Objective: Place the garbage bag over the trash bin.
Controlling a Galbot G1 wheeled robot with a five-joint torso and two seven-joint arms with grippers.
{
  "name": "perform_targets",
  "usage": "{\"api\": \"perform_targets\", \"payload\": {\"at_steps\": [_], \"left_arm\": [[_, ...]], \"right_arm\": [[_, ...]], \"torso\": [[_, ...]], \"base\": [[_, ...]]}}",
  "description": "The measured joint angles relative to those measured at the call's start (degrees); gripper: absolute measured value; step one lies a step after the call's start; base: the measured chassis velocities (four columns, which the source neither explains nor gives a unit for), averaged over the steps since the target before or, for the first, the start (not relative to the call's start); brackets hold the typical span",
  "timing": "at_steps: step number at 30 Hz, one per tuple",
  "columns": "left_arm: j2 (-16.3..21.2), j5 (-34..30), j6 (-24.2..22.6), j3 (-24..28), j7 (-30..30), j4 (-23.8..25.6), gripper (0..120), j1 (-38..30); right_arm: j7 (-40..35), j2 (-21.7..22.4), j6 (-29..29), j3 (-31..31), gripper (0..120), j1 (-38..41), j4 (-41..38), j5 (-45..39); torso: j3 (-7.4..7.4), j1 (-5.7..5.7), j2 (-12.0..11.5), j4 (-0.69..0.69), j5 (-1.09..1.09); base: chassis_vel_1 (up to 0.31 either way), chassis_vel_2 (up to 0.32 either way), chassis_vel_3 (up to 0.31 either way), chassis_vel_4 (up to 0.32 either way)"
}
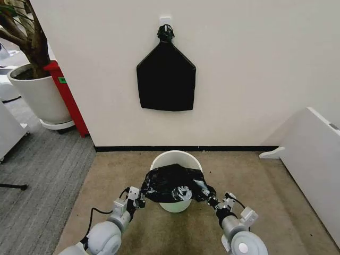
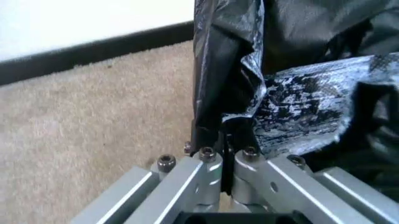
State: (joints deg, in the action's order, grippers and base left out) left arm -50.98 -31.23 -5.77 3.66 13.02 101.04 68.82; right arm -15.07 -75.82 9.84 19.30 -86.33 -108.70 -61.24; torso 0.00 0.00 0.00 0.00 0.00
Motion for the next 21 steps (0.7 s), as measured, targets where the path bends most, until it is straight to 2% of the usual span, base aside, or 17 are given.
{"api": "perform_targets", "payload": {"at_steps": [2, 10, 15, 21], "left_arm": [[-1.02, 2.42, 1.41, 0.92, -0.62, -2.68, 0, -2.06], [-4.07, 8.52, 5.65, 3.21, -2.26, -8.38, 0, -6.11], [-4.82, 8.75, 5.88, 3.38, -2.47, -8.91, 0, -6.60], [-4.30, 8.22, 5.88, 2.78, -3.52, -9.28, 0, -7.45]], "right_arm": [[1.76, -0.84, -1.31, -0.10, 0, 0.95, 2.56, 0.49], [6.54, -1.77, -5.52, 0.13, 0, 3.57, 8.31, 2.37], [6.01, -1.04, -5.27, 0.83, 0, 4.05, 7.87, 2.32], [5.23, 0.94, -1.51, 1.41, 0, 5.03, 8.01, 0.86]], "torso": [[0.00, 0.00, 0.00, 0.00, 0.00], [0.00, 0.00, 0.00, 0.00, 0.00], [0.00, 0.00, 0.00, 0.00, 0.01], [0.00, 0.00, 0.00, 0.00, 0.01]], "base": [[0.000, 0.000, 0.000, 0.000], [0.000, 0.000, 0.000, 0.000], [0.000, 0.000, 0.000, 0.000], [0.000, 0.000, 0.000, 0.000]]}}
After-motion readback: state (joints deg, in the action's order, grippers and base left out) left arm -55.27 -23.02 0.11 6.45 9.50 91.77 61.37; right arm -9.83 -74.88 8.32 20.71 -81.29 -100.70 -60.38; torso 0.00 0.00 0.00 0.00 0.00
